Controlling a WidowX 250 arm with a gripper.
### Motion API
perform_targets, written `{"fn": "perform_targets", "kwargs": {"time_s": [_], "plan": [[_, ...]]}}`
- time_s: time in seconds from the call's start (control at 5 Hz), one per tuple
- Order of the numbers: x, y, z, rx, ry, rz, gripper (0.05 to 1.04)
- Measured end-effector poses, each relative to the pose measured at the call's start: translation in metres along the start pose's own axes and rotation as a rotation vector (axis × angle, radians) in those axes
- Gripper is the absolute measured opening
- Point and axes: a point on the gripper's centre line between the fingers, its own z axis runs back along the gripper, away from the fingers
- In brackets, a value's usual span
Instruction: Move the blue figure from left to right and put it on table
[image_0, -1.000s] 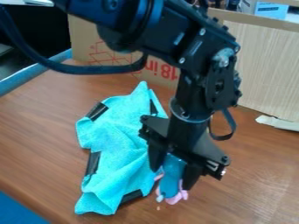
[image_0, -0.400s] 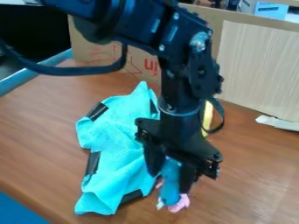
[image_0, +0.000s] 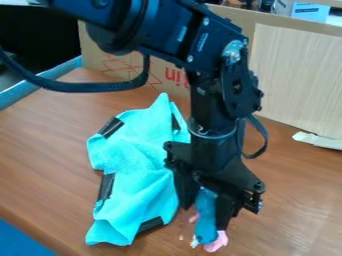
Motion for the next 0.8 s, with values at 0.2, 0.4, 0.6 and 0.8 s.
{"fn": "perform_targets", "kwargs": {"time_s": [0.2, 0.4, 0.6, 0.8], "plan": [[0.002, 0.004, -0.011, -0.025, -0.002, -0.012, 0.951], [0.004, 0.015, -0.023, -0.025, -0.004, 0.004, 1.003], [0.004, 0.023, -0.023, -0.032, 0.005, 0.031, 1.001], [0.004, 0.034, 0.000, -0.104, -0.011, 0.058, 1.000]]}}
